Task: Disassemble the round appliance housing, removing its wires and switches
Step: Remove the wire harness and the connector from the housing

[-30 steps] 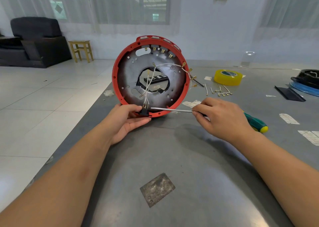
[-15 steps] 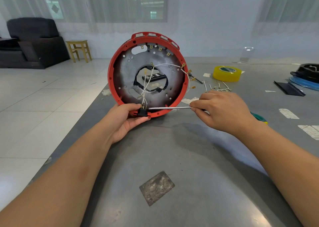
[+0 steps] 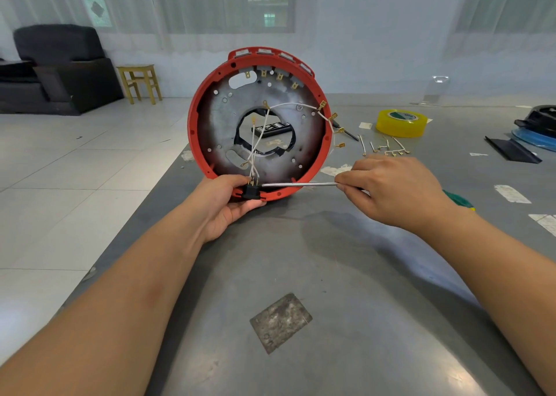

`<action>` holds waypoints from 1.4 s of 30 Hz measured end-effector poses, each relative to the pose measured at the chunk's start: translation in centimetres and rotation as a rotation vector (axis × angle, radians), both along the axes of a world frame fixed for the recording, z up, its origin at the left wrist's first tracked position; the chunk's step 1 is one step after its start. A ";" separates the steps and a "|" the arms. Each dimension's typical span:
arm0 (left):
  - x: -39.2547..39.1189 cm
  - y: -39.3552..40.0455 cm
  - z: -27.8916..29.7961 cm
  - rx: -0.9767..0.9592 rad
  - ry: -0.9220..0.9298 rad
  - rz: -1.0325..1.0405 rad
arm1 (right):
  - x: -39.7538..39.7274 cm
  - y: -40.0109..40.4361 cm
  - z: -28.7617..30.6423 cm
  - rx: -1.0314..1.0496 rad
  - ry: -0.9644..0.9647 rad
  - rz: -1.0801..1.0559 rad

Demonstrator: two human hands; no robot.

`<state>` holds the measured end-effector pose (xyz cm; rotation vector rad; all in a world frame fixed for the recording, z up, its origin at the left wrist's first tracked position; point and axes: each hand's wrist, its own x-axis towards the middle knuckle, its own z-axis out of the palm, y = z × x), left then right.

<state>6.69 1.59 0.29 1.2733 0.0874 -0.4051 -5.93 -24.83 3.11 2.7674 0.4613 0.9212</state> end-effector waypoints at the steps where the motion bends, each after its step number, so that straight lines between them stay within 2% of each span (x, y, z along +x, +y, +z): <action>1: 0.0 0.0 0.1 0.002 0.004 -0.002 | 0.0 0.0 -0.2 0.001 -0.003 -0.006; 19: 0.1 0.3 0.3 -0.058 0.065 0.007 | -0.6 2.3 -2.1 0.066 -0.037 -0.136; 35: 0.1 0.2 0.3 -0.113 0.079 0.066 | -0.9 3.9 -3.3 0.167 0.040 -0.245; 42: -0.3 -0.1 0.4 -0.194 0.085 0.114 | -0.7 5.8 -3.9 0.246 0.047 -0.280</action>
